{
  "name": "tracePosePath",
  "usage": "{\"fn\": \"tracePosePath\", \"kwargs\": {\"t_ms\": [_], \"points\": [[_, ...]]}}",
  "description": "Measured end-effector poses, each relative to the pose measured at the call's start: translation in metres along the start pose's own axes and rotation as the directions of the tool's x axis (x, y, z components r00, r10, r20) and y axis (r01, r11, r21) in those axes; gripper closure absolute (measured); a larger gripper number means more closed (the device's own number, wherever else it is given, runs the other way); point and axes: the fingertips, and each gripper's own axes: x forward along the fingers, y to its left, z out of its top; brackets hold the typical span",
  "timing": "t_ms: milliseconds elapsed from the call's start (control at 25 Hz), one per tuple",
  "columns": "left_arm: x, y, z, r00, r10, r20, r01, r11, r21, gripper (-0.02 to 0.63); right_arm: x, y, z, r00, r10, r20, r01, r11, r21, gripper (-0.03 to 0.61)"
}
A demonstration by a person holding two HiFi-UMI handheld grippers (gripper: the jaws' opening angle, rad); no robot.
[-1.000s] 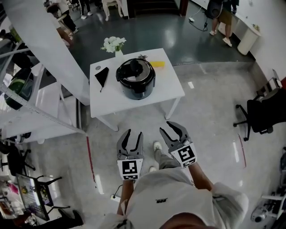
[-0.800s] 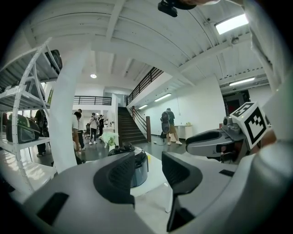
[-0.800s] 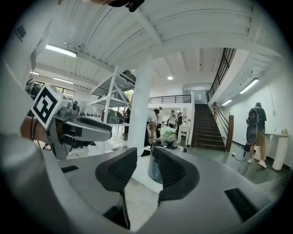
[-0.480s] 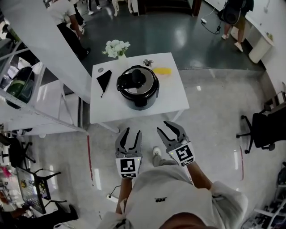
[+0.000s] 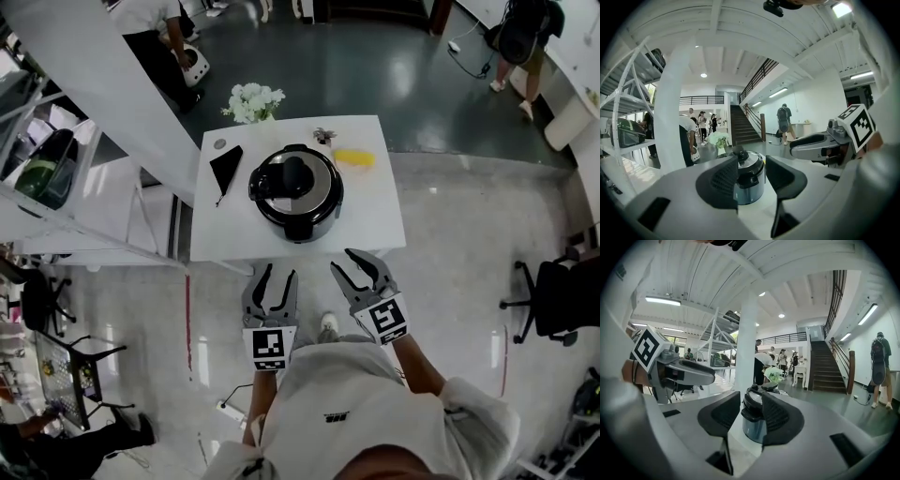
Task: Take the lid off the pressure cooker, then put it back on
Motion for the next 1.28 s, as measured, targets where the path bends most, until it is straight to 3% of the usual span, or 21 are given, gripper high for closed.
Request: {"fn": "tracePosePath", "kwargs": {"t_ms": [400, 680, 1280], "points": [[0.047, 0.017, 0.011, 1.0, -0.004, -0.008, 0.004, 1.0, 0.009, 0.416, 0.042, -0.03, 0.004, 1.0, 0.013, -0.009, -0.013, 1.0, 0.012, 0.436], [0.083, 0.039, 0.018, 0.999, -0.044, -0.008, 0.044, 0.999, 0.027, 0.416, 0.076, -0.052, 0.009, 1.0, -0.022, -0.01, 0.022, 1.0, -0.001, 0.436], [0.184, 0.083, 0.024, 0.977, -0.207, -0.044, 0.208, 0.978, 0.022, 0.416, 0.158, -0.098, 0.019, 0.988, -0.129, -0.085, 0.13, 0.992, -0.004, 0.436]]}}
